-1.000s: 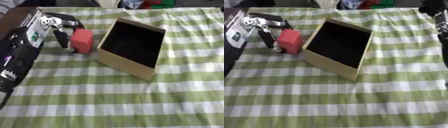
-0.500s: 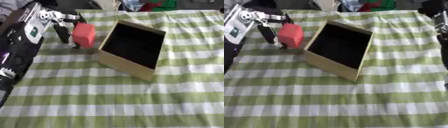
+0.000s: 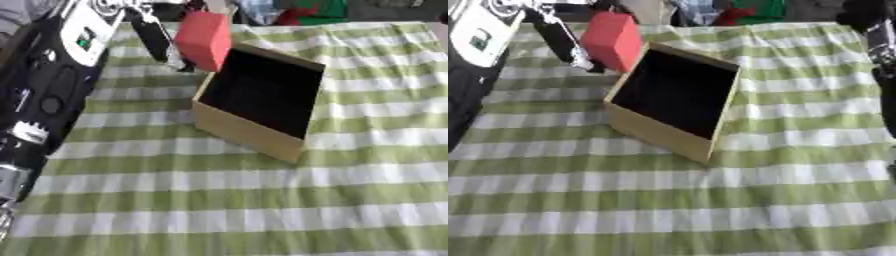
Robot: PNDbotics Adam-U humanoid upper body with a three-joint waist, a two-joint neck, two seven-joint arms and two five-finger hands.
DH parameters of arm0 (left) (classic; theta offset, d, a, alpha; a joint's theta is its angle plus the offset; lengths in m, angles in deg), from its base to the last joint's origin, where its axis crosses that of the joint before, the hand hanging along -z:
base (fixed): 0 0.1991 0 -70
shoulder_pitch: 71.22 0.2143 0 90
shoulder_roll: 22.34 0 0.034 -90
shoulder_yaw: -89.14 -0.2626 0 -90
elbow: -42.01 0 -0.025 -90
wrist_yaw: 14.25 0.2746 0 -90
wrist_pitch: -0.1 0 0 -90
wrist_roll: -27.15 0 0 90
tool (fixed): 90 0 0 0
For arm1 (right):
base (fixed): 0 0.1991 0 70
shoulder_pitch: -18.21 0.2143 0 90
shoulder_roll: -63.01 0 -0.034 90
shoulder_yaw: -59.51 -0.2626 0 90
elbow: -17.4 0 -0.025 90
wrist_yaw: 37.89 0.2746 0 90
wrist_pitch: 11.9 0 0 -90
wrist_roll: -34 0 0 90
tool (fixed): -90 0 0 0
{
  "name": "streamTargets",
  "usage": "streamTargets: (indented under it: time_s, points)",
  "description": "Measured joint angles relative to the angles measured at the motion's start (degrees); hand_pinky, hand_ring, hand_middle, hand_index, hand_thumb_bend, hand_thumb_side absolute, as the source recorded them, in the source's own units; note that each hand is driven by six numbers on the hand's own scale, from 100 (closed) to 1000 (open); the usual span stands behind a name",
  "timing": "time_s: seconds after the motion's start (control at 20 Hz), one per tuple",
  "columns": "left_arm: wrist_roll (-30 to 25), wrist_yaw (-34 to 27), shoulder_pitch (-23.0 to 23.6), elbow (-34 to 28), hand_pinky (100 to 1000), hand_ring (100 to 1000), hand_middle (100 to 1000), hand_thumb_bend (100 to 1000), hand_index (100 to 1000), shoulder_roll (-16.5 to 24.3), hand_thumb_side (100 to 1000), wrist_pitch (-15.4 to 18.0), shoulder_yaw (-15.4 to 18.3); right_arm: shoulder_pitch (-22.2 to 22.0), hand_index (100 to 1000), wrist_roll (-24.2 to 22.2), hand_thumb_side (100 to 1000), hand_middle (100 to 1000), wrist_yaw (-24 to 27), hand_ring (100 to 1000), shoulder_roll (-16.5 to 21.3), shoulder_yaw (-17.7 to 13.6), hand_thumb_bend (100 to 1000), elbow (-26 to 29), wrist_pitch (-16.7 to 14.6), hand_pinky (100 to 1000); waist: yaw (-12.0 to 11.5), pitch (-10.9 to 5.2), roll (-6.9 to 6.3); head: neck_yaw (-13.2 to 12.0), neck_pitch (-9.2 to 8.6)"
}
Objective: Pick up objects on the table and place them in the box.
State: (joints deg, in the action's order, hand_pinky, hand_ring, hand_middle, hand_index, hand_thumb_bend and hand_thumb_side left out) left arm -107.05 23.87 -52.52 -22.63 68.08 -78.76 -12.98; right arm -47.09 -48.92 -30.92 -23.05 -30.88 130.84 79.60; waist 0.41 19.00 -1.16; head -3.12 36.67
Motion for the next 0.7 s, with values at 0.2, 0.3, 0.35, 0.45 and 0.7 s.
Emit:
streamTargets:
  time_s: [0.2, 0.3, 0.35, 0.45, 0.7]
  points:
    - [1.3, -0.66, -0.41, -0.86, 811, 530, 508, 100, 675, -1.2, 100, -1.28, 0.04, 0.07, 891, -0.02, 566, 693, 0.07, 756, -0.08, 0.03, 100, 0.0, -0.02, 918, 0.86, 0.0, -0.03, -0.12, -0.02]
    - [2.64, -0.84, -0.52, -1.08, 813, 535, 516, 100, 684, -2.88, 100, -2.61, 0.01, 0.21, 892, -0.1, 567, 693, 0.19, 757, -0.15, 0.03, 100, 0.0, -0.1, 919, 1.02, 0.02, -0.32, -0.22, -0.03]
    - [3.41, -0.82, -0.52, -1.09, 817, 535, 518, 100, 686, -3.55, 100, -3.3, -0.08, 0.34, 892, -0.14, 567, 693, 0.21, 757, -0.2, 0.04, 100, 0.0, -0.14, 919, 1.16, 0.02, -0.36, -0.27, -0.03]
    - [5.13, -0.6, -0.5, -0.68, 828, 536, 525, 100, 694, -4.61, 100, -4.42, -0.69, 0.55, 892, -0.23, 568, 693, 0.22, 756, -0.35, 0.05, 100, 0.0, -0.22, 919, 1.49, 0.12, -0.39, -0.3, -0.05]
    - [9.72, 0.71, -0.02, 2.19, 844, 551, 561, 199, 726, -6.0, 100, -5.43, -1.42, 0.58, 893, -0.26, 572, 693, 0.23, 756, -0.49, 0.06, 100, 0.0, -0.25, 919, 2.01, 0.57, -0.63, -0.31, -0.09]
